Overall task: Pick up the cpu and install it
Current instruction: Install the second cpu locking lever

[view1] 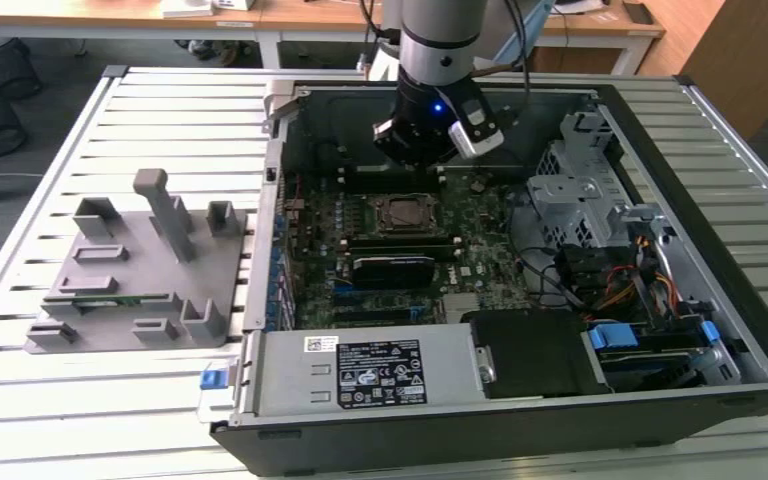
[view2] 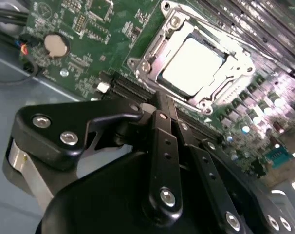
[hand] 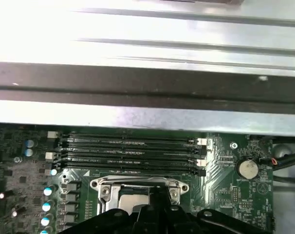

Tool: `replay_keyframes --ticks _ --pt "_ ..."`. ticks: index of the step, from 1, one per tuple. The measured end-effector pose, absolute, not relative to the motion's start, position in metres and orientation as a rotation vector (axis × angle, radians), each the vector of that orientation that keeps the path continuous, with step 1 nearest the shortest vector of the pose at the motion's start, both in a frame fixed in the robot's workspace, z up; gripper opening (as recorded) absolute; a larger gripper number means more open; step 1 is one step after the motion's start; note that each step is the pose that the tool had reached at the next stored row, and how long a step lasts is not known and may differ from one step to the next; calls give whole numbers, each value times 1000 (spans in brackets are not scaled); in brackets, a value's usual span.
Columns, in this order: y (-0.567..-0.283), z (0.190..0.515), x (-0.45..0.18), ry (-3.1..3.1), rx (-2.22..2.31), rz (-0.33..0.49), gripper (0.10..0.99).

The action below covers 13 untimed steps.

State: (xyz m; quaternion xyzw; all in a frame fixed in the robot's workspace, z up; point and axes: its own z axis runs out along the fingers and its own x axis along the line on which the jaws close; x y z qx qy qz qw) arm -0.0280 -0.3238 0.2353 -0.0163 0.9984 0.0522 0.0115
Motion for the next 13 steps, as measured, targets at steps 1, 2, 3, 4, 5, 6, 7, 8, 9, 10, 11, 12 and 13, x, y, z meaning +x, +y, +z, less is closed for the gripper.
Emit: replay_keyframes --ticks 1,2,3,4,5,6,7,8,9,10,11,12,13 --pt "-324 235 -28 3114 -51 163 106" --pt "-326 235 -28 3114 -51 164 106" --pt "-327 235 -28 3114 -51 164 106" --pt "-328 235 -28 3114 -51 164 106" --pt "-330 235 -28 3114 -51 164 106" --pt "-331 235 -28 3114 -51 163 106" --pt "-333 235 -28 3114 -51 164 106" --pt "-336 235 -28 3114 -51 164 106" --pt "-338 235 -28 3114 -51 164 106" --pt "-341 235 -28 3114 -51 164 106" --pt "-343 235 -28 3114 -51 163 106" --pt "-346 235 -28 3114 -51 163 106" --pt "-347 235 -28 3114 -51 164 106"
